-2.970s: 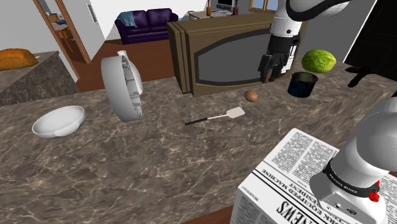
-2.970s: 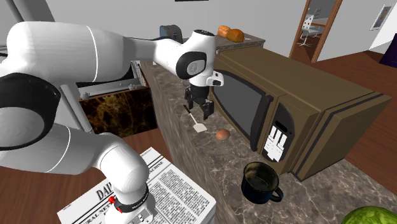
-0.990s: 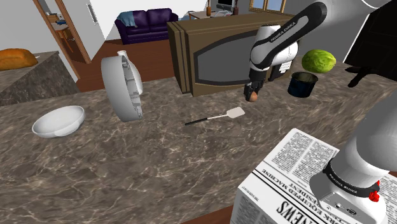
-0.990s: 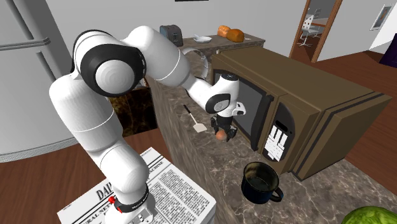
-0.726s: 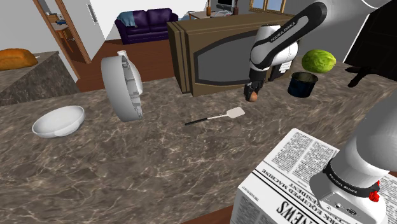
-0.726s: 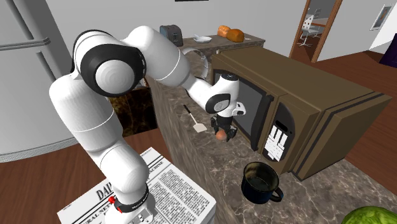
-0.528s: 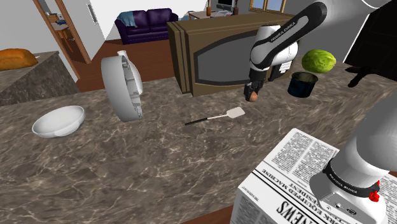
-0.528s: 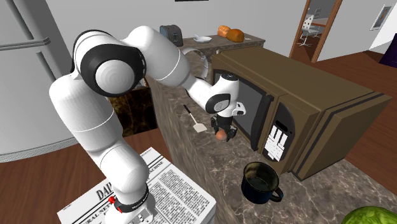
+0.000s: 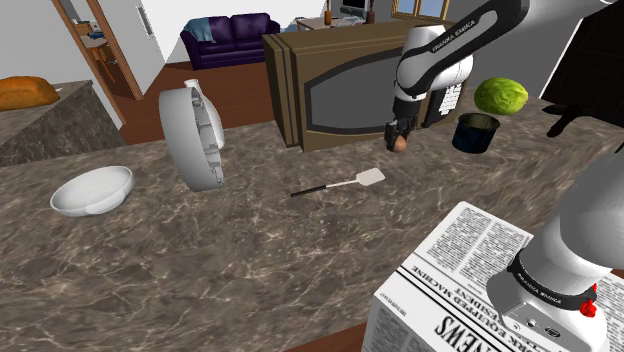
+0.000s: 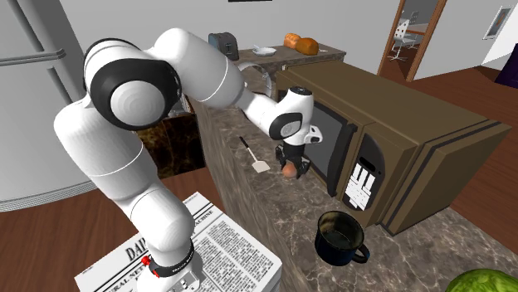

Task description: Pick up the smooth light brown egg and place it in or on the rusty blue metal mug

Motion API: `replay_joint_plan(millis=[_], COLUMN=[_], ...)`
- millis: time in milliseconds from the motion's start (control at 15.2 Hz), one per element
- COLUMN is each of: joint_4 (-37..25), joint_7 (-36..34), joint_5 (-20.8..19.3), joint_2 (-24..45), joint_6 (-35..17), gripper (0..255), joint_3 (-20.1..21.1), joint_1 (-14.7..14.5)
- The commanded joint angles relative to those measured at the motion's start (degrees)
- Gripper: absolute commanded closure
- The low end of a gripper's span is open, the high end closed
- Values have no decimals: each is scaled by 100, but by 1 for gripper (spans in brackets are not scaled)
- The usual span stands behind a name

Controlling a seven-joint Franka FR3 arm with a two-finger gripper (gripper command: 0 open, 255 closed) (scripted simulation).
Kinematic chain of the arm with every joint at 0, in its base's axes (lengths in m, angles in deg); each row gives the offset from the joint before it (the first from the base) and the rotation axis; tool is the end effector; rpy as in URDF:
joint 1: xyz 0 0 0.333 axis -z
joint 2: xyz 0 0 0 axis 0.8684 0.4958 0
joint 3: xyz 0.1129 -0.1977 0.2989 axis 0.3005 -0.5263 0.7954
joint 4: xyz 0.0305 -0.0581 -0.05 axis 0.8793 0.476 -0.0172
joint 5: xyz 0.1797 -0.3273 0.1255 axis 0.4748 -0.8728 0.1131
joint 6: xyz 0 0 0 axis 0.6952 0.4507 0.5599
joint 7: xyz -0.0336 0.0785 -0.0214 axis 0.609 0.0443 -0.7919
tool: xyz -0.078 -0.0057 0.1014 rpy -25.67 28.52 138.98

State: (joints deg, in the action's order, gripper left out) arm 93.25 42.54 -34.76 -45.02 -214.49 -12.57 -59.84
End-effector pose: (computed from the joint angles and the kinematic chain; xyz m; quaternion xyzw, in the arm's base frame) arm 0.4510 -0.1184 0.3946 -0.9997 0.0025 -0.0199 0.0154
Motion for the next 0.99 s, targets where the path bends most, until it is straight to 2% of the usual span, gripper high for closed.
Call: replay_joint_plan(millis=[0,924], joint_4=[-66,-685], joint_7=[-35,-174], joint_5=[-38,-172], joint_2=[-116,-652], joint_6=[179,1320], gripper=[255,255], joint_3=[11,80], joint_1=[5,26])
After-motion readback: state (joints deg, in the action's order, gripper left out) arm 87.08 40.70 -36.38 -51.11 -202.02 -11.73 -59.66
